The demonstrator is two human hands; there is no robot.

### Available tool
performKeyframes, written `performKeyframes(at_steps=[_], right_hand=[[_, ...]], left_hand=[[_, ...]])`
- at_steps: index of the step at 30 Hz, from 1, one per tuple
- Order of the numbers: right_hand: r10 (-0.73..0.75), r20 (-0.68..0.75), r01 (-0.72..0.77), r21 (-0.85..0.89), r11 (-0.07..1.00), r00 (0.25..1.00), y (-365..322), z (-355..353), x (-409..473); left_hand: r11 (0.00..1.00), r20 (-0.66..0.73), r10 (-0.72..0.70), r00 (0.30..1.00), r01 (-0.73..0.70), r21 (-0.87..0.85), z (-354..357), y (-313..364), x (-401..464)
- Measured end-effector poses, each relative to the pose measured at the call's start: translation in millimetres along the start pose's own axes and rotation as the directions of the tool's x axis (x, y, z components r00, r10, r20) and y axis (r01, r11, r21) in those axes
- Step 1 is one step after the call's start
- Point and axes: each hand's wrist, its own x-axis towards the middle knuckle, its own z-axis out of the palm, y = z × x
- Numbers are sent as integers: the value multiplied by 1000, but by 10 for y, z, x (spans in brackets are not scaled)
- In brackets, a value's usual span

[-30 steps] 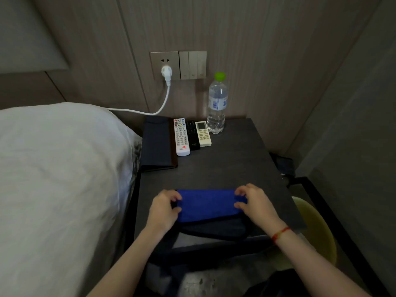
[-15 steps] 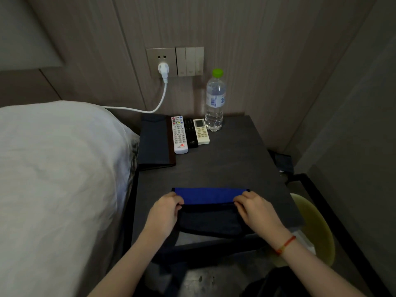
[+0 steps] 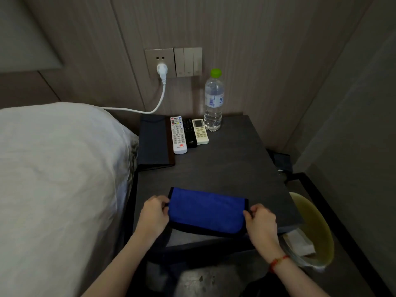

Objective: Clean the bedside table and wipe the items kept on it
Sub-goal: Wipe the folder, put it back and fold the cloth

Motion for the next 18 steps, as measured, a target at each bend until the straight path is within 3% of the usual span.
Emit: performKeyframes(at_steps=[4,11,14,18], right_hand=[[224,88,-229,43,972,970,-162,108,51],[476,117,-490,164,856,871,-338,208,167],[485,168,-513,273,814,858,-376,213,179],[345,227,-400,271,876,911,-553,277,176]], left_hand=[[955,-48,-283,958,277,-106,73,87,40],[906,72,-399,914,405,-125,117,172,125],[894,101,-412,906,423,-148,107,176,156],[879,149,-416,897,439,-188,77,153,207]])
